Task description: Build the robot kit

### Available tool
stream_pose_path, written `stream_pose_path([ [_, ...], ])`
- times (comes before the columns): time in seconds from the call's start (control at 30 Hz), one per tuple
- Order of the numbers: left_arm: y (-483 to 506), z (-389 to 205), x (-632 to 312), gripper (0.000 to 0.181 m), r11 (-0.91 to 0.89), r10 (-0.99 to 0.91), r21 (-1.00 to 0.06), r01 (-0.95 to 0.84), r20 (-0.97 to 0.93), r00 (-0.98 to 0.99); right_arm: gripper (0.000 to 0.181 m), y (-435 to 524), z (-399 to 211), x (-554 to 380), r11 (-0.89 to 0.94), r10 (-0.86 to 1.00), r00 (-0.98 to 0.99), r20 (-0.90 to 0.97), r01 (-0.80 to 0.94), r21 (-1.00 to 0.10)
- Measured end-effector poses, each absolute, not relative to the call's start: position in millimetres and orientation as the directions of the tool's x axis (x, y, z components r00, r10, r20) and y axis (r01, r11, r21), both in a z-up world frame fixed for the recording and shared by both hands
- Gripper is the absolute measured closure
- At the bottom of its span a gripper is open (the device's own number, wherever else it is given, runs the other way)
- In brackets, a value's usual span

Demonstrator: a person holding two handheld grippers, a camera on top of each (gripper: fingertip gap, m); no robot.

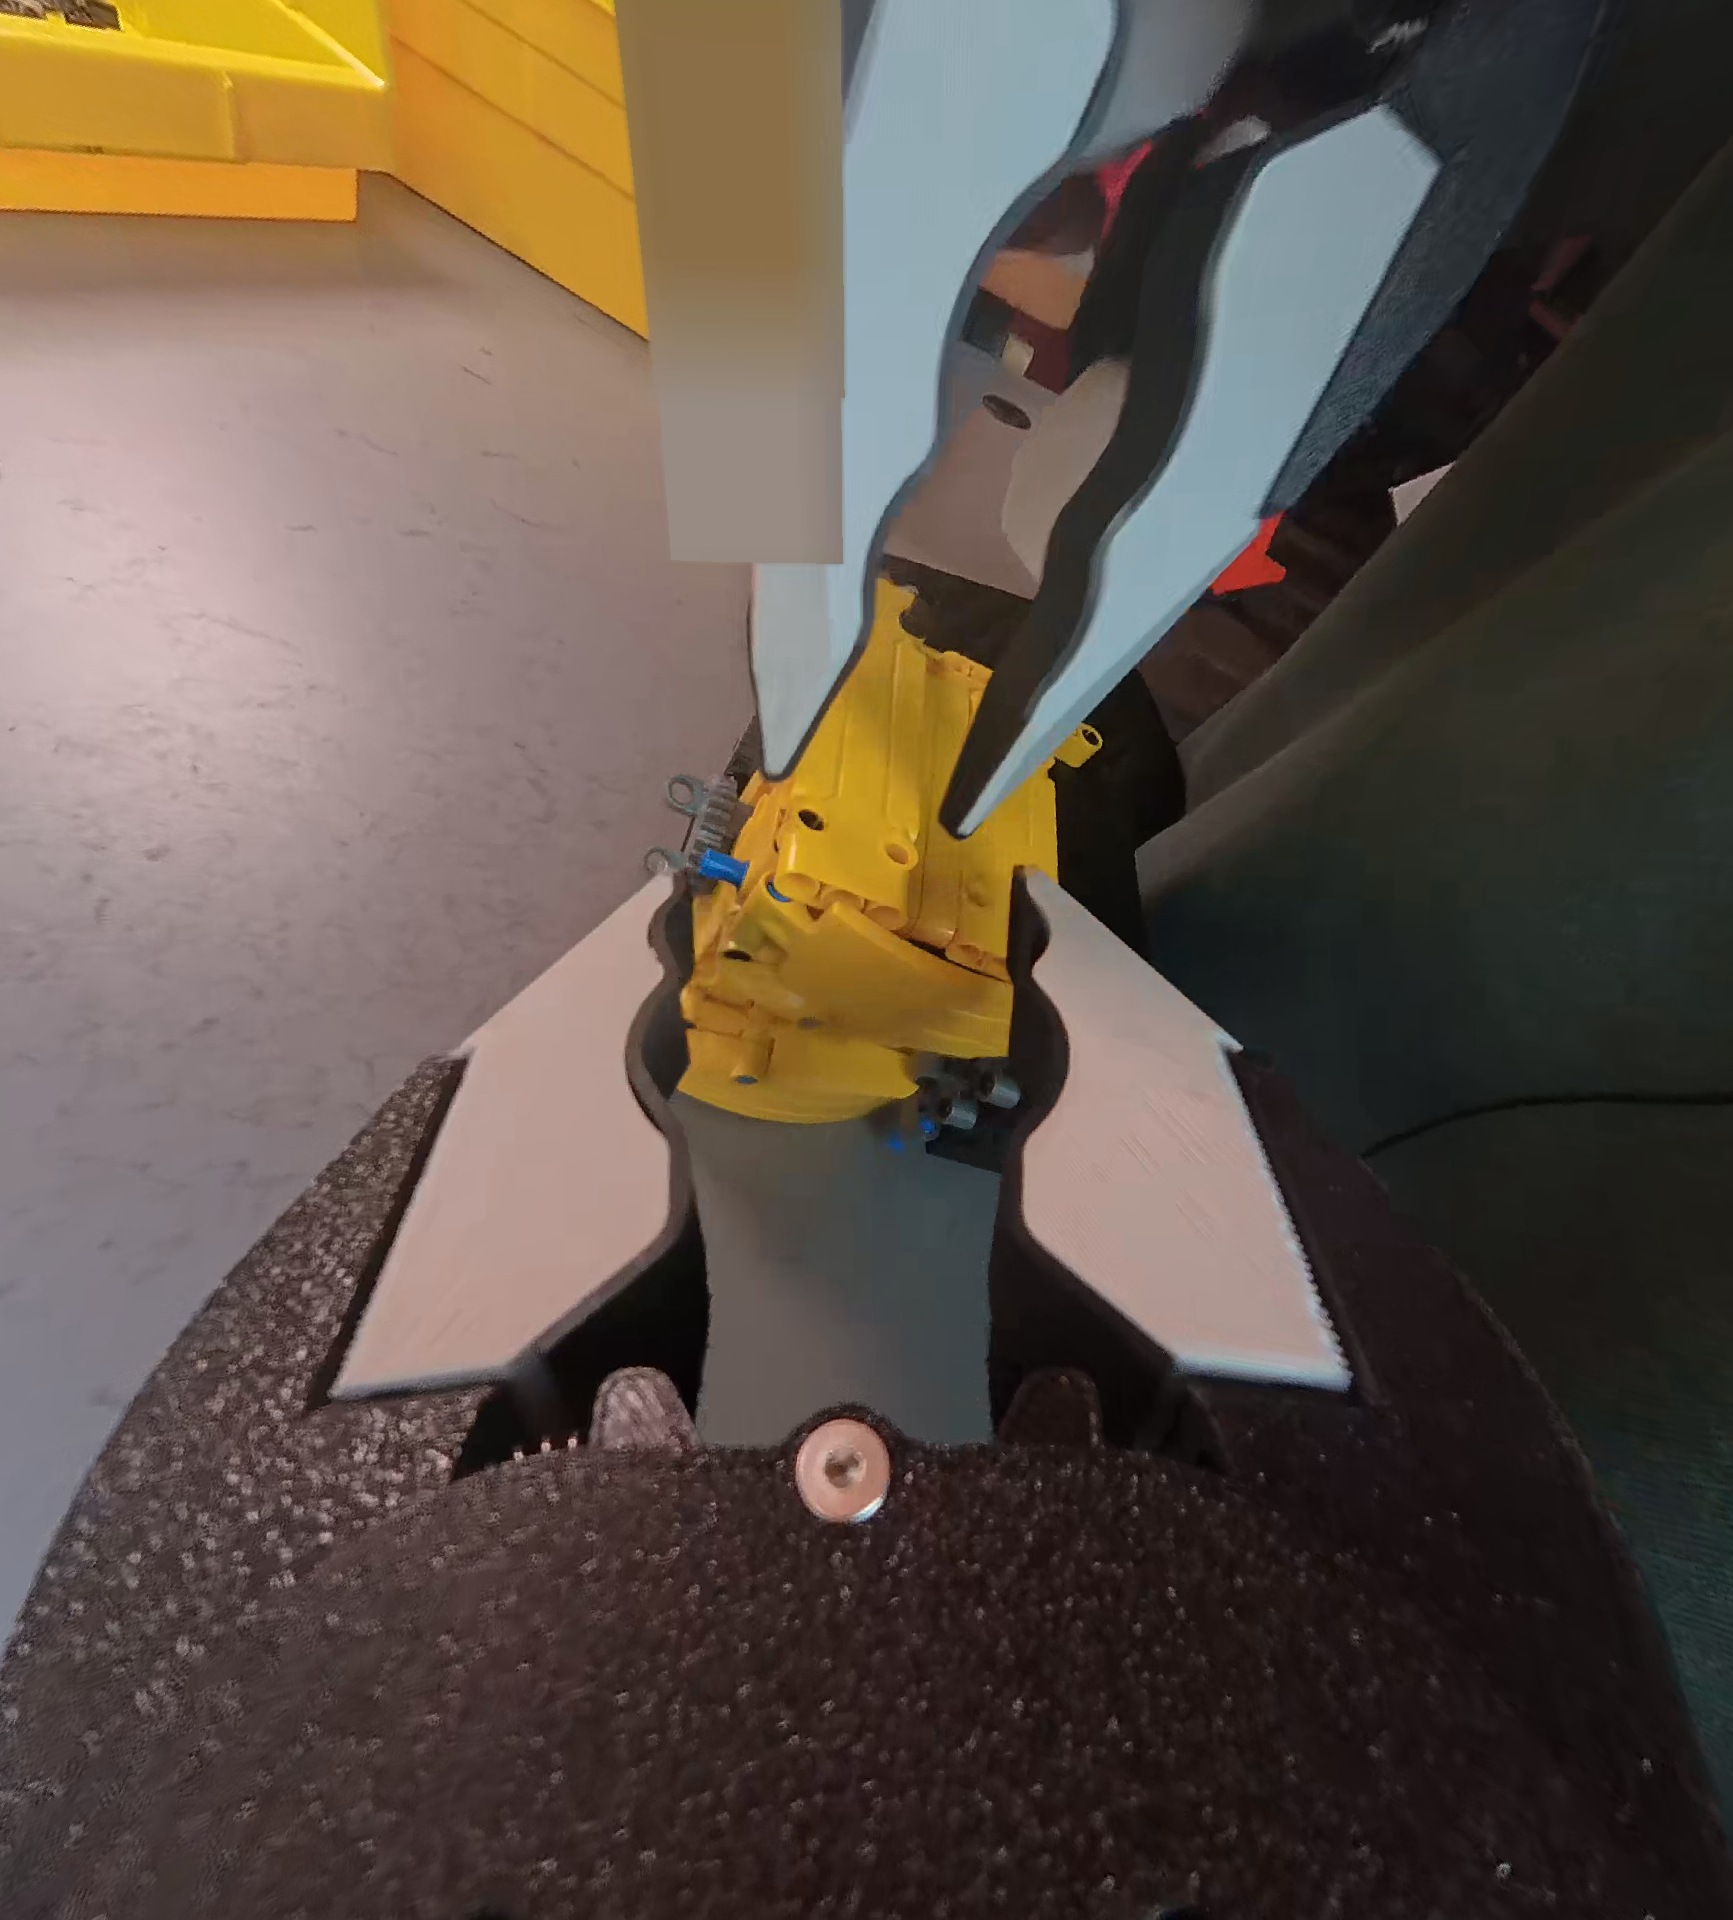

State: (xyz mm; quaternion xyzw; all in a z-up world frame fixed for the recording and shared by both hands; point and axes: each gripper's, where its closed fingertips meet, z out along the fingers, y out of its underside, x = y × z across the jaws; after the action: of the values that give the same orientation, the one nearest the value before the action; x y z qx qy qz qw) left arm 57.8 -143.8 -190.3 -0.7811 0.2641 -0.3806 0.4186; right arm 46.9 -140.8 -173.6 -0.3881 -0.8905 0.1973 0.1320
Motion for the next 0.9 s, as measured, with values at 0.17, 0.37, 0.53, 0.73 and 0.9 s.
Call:
stream_pose_path([
  [0.17, -164, -185, 54, 0.086, -0.448, -0.783, -0.886, -0.115, 0.327, 0.528, 0.157, -139, -182, 45, 0.587, 0.759, -0.651, 0.012, 0.677, -0.443],
  [0.37, -172, -217, 68, 0.07, -0.402, -0.812, -0.841, -0.362, 0.145, 0.565, 0.157, -137, -184, 42, 0.578, 0.772, -0.635, 0.005, 0.699, -0.42],
  [0.53, -169, -223, 70, 0.071, -0.401, -0.81, -0.826, -0.397, 0.117, 0.575, 0.157, -137, -185, 44, 0.572, 0.783, -0.622, 0.012, 0.713, -0.407],
  [0.73, -172, -224, 74, 0.071, -0.412, -0.817, -0.817, -0.402, 0.136, 0.56, 0.158, -139, -189, 47, 0.532, 0.804, -0.592, -0.052, 0.756, -0.381],
  [0.9, -172, -224, 75, 0.071, -0.41, -0.822, -0.816, -0.408, 0.136, 0.553, 0.158, -139, -190, 48, 0.507, 0.813, -0.575, -0.093, 0.777, -0.373],
])
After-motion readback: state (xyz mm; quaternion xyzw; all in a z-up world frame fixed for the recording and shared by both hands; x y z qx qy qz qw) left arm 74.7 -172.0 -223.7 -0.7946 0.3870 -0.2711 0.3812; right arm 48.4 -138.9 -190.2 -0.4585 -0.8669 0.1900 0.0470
